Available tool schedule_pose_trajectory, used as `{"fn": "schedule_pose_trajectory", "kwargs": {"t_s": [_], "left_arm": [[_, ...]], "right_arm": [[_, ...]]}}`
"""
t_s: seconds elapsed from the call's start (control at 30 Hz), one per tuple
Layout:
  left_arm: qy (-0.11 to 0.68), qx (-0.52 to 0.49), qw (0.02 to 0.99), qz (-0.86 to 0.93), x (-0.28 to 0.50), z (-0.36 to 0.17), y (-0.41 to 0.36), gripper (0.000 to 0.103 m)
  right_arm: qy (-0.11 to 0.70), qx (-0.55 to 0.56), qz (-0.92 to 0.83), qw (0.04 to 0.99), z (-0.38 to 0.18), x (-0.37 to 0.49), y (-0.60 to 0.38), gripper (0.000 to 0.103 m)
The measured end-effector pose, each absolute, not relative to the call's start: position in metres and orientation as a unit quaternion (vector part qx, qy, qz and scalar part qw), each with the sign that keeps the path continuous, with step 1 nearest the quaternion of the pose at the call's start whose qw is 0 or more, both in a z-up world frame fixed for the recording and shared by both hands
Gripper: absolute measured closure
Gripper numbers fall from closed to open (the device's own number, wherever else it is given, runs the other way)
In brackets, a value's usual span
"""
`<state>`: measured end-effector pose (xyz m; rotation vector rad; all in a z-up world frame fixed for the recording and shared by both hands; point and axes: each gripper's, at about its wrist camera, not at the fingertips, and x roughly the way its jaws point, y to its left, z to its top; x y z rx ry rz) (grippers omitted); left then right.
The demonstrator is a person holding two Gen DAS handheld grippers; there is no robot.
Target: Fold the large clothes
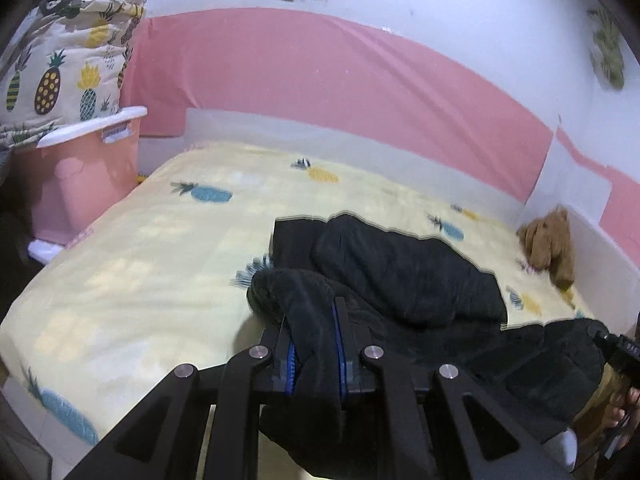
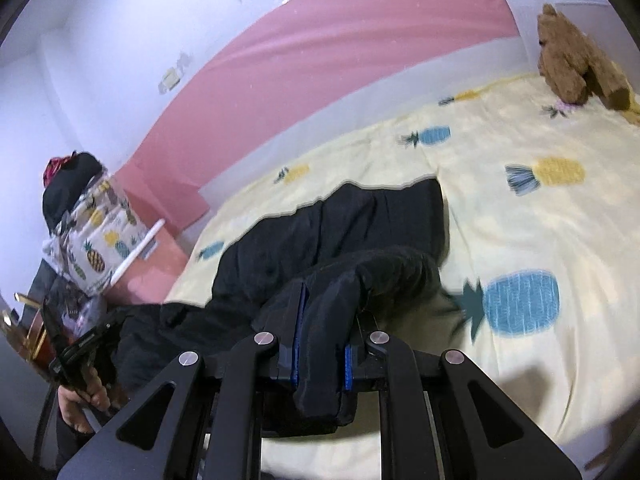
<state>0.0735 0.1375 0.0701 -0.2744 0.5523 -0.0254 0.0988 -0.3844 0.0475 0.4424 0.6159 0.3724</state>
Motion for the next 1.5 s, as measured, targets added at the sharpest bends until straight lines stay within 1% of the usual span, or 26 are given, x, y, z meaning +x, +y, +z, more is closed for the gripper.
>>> {"fn": "schedule_pose_trajectory", "kwargs": {"t_s": [0.27,0.5,0.63,0.73,0.83,0.9,1.03,1.17,1.23,1.27,1.3,1.33,1.37,1.43,1.5], "left_arm": [[0.259,-0.153,0.954,-0.010,0.168,0.102,0.143,0.088],[0.286,-0.157,0.945,0.007,0.262,0.096,0.143,0.088],[0.318,-0.157,0.935,0.020,0.317,0.071,0.143,0.088],[0.353,-0.152,0.923,0.030,0.361,0.036,0.142,0.088],[0.378,-0.146,0.913,0.037,0.388,-0.002,0.138,0.087],[0.382,-0.144,0.912,0.038,0.398,-0.022,0.136,0.086],[0.372,-0.143,0.916,0.036,0.405,-0.038,0.134,0.083],[0.367,-0.164,0.915,0.022,0.408,-0.035,0.140,0.081],[0.365,-0.186,0.912,0.008,0.406,-0.025,0.148,0.074],[0.360,-0.195,0.912,0.003,0.405,-0.021,0.151,0.072],[0.347,-0.211,0.914,-0.005,0.401,-0.012,0.157,0.065],[0.337,-0.222,0.915,-0.012,0.398,-0.006,0.161,0.058],[0.330,-0.228,0.916,-0.016,0.397,-0.001,0.162,0.053],[0.309,-0.240,0.920,-0.020,0.392,0.013,0.167,0.037],[0.273,-0.230,0.934,0.002,0.382,0.030,0.171,0.026]], "right_arm": [[0.282,0.221,0.156,0.920,0.077,0.176,-0.383,0.088],[0.308,0.226,0.128,0.915,0.076,0.265,-0.378,0.088],[0.346,0.214,0.110,0.907,0.054,0.316,-0.371,0.088],[0.386,0.210,0.095,0.893,0.019,0.354,-0.366,0.088],[0.414,0.207,0.087,0.882,-0.014,0.382,-0.363,0.087],[0.420,0.203,0.086,0.880,-0.028,0.390,-0.361,0.087],[0.422,0.201,0.090,0.879,-0.047,0.398,-0.359,0.086],[0.418,0.226,0.105,0.874,-0.040,0.398,-0.365,0.081],[0.402,0.246,0.121,0.874,-0.029,0.394,-0.373,0.074],[0.393,0.257,0.131,0.873,-0.022,0.393,-0.377,0.065],[0.383,0.267,0.140,0.873,-0.015,0.389,-0.380,0.056],[0.373,0.274,0.149,0.874,-0.008,0.386,-0.382,0.052],[0.363,0.277,0.153,0.876,-0.001,0.383,-0.383,0.047],[0.344,0.278,0.155,0.883,0.012,0.377,-0.385,0.043],[0.329,0.275,0.145,0.892,0.022,0.373,-0.387,0.034]]}}
